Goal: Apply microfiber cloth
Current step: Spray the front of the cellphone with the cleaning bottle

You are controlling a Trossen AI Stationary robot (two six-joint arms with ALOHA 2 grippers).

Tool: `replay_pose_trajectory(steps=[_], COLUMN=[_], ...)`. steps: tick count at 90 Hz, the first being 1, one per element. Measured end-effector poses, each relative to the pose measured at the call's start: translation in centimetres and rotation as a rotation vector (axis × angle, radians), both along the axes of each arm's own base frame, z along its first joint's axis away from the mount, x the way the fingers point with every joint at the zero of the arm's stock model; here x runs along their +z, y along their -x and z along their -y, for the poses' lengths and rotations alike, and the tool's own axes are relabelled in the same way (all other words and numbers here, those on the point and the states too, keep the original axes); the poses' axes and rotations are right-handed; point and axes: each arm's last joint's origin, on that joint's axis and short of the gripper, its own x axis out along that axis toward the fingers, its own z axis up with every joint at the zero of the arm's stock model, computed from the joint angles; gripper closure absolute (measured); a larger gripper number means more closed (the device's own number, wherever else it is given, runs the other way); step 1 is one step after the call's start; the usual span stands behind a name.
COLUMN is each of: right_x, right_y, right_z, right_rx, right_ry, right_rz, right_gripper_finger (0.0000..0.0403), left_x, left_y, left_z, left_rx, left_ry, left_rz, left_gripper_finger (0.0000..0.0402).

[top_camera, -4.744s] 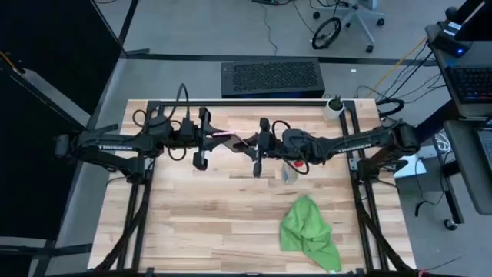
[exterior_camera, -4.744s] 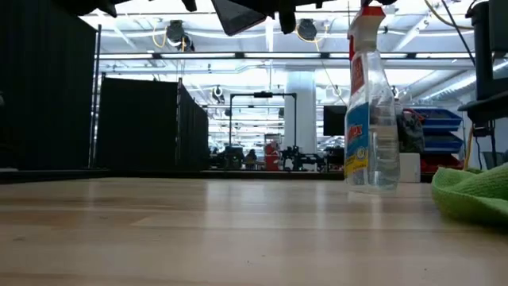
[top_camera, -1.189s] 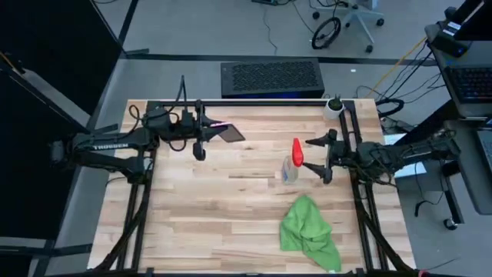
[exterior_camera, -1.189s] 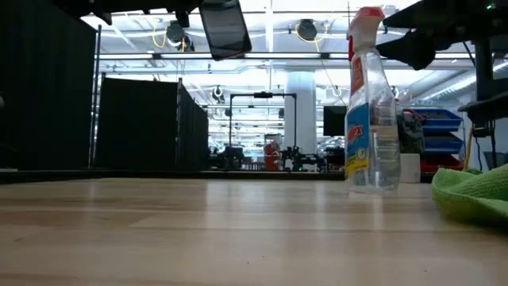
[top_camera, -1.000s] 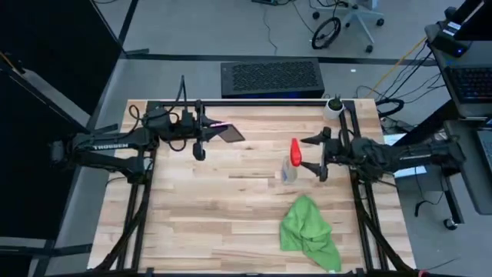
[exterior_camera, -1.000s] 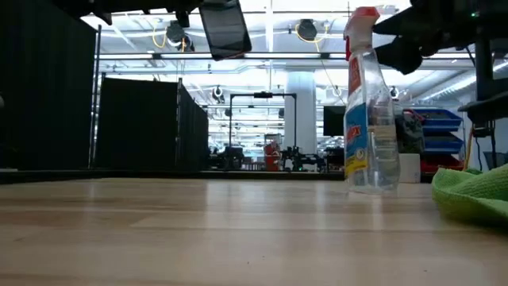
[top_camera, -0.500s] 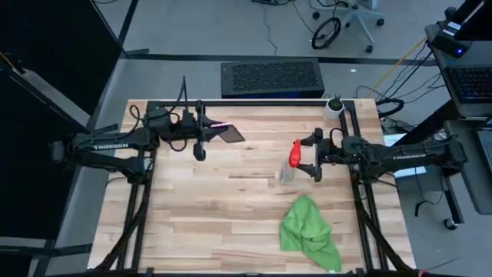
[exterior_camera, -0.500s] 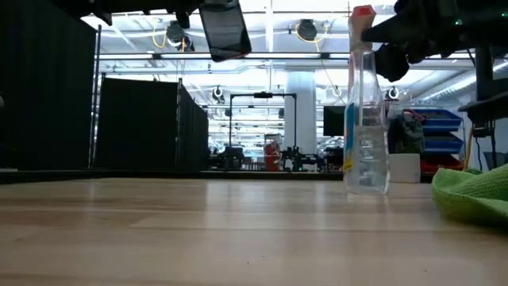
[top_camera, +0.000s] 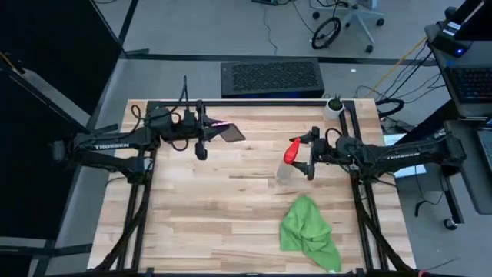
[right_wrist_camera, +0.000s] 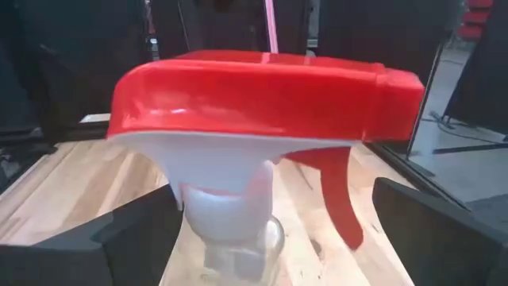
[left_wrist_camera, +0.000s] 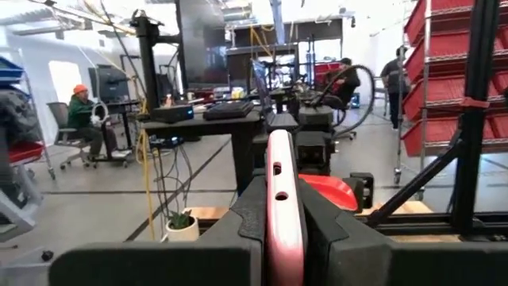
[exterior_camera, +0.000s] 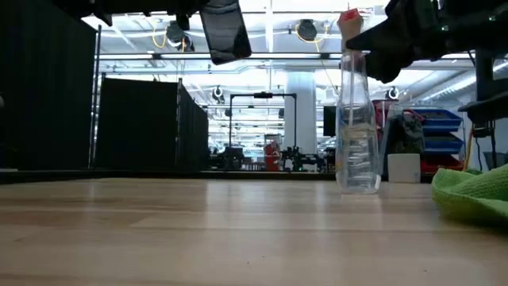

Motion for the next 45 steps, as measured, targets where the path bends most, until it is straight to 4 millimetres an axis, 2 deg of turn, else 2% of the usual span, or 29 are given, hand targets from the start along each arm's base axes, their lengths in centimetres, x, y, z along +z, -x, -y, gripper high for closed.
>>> replay_pose_trajectory(steps=[11,29,45], right_x=[0.4,0.4,0.3], right_y=[-0.1,0.6,1.9], right_z=[0.0,0.0,-0.1], right_rx=[-0.004,-0.013,-0.014], right_ry=[-0.028,-0.061,-0.138], right_rz=[0.045,0.023,-0.022], right_gripper_finger=[0.0019,0.0019,0.0019], left_x=[-0.7,-2.1,-4.5], left_y=[-0.7,-2.3,-4.6], left_z=[-0.2,-0.3,-0.2], left_rx=[0.0,-0.011,-0.037], left_ry=[0.009,0.017,0.029], left_rz=[-0.026,-0.047,-0.092], left_gripper_finger=[0.0386,0.0386,0.0386])
